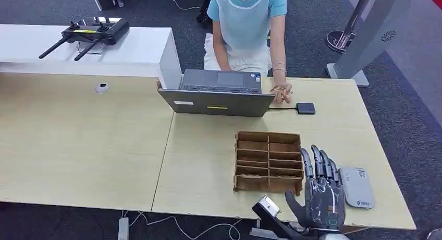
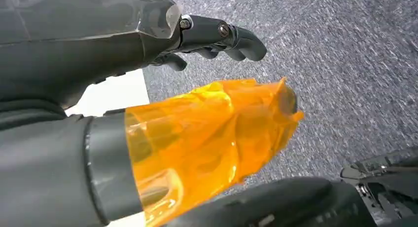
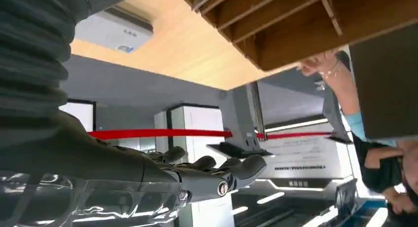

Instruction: Pass the card to the sensor for recognition and then transmit it.

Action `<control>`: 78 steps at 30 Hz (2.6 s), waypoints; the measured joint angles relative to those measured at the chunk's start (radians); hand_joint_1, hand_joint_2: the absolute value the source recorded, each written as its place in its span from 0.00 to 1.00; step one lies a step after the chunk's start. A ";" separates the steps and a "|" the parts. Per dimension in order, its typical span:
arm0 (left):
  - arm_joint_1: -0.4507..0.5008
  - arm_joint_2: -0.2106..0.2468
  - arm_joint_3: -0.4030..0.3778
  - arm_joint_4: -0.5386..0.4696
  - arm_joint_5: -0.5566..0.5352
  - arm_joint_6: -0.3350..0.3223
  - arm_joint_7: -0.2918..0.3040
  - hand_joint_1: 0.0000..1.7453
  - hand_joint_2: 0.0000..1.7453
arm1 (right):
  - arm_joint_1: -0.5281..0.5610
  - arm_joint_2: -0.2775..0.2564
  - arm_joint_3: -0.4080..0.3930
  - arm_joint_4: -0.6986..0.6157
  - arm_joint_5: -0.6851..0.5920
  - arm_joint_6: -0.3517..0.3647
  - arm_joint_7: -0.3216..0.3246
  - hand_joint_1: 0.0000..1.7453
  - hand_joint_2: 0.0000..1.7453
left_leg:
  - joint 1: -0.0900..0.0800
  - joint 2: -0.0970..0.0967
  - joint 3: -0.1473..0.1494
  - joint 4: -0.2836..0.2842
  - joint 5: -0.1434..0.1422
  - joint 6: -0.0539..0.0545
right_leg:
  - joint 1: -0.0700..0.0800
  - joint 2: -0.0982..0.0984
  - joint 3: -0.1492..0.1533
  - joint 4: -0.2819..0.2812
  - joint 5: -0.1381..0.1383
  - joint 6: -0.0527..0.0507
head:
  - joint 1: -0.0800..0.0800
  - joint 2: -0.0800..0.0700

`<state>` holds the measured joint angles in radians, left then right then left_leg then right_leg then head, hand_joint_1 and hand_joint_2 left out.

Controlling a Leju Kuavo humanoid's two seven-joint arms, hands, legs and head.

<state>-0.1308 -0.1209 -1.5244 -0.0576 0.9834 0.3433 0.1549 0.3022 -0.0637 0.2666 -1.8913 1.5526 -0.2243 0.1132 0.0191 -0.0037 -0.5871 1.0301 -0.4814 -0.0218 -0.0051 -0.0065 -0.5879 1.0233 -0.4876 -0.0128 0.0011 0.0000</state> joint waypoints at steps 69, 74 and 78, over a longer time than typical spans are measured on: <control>0.000 0.000 0.000 0.000 -0.036 -0.008 -0.020 0.00 0.00 | -0.108 -0.014 0.003 0.214 0.021 0.011 0.119 0.04 1.00 | -0.001 0.000 0.000 0.000 0.000 0.000 | 0.000 0.000 0.000 0.000 0.000 0.000 | 0.000 0.000; 0.000 0.000 0.000 0.000 -0.040 -0.008 -0.020 0.00 0.00 | -0.110 -0.014 0.006 0.219 0.021 0.011 0.118 0.11 1.00 | -0.001 0.000 0.000 0.000 0.000 0.000 | 0.000 0.000 0.000 0.000 0.000 0.000 | 0.000 0.000; 0.000 0.000 0.000 0.000 -0.040 -0.008 -0.020 0.00 0.00 | -0.110 -0.014 0.010 0.223 0.021 0.011 0.122 0.13 1.00 | -0.001 0.000 0.000 0.000 0.000 0.000 | 0.000 0.000 0.000 0.000 0.000 0.000 | 0.000 0.000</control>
<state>-0.1311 -0.1209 -1.5244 -0.0576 0.9430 0.3349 0.1347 0.1918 -0.0774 0.2766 -1.6686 1.5740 -0.2136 0.2350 0.0185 -0.0036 -0.5873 1.0300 -0.4814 -0.0217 -0.0054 -0.0064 -0.5876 1.0232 -0.4876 -0.0128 0.0011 0.0000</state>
